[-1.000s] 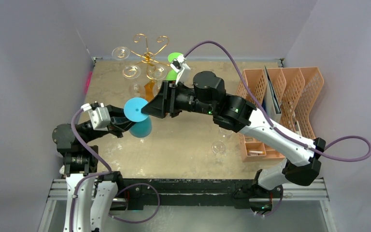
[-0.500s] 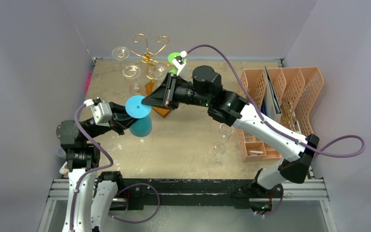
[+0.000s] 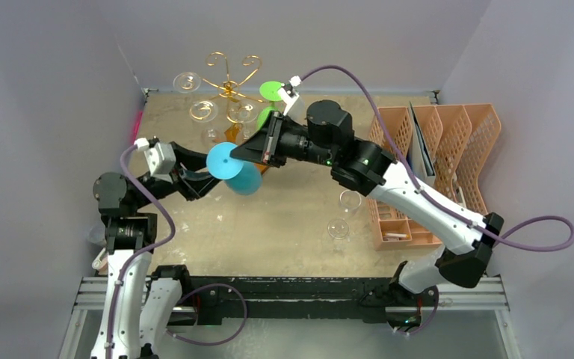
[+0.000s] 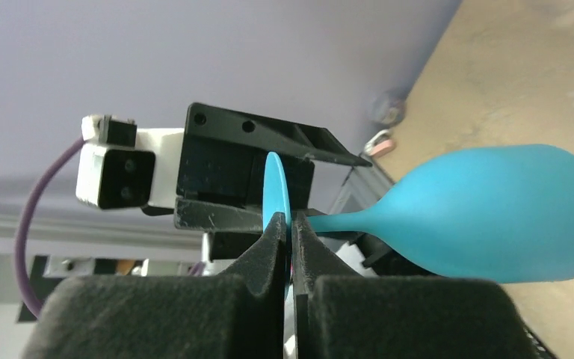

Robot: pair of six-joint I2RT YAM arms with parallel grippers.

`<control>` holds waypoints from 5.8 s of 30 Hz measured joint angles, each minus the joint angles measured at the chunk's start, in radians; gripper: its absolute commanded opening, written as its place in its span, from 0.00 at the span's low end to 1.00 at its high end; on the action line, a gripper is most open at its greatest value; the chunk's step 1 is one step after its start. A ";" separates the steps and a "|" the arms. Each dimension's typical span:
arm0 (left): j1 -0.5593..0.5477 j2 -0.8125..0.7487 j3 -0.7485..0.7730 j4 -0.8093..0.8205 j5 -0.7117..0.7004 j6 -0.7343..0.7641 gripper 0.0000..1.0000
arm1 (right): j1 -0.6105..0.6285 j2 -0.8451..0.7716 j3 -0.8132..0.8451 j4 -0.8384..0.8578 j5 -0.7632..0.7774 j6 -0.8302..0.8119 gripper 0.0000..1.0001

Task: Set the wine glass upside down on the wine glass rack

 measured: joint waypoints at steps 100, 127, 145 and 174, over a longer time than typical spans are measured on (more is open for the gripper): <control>0.000 0.001 -0.003 -0.307 -0.502 0.000 0.47 | -0.392 0.869 0.856 0.291 -0.090 -0.322 0.00; 0.000 -0.010 -0.003 -0.320 -0.509 0.001 0.47 | -0.399 0.723 0.733 0.124 0.034 -0.249 0.00; 0.000 -0.014 -0.003 -0.327 -0.514 0.002 0.48 | -0.413 0.694 0.635 0.108 0.161 -0.243 0.00; 0.000 -0.017 -0.003 -0.328 -0.517 0.002 0.48 | -0.463 0.745 0.700 0.150 0.146 -0.127 0.07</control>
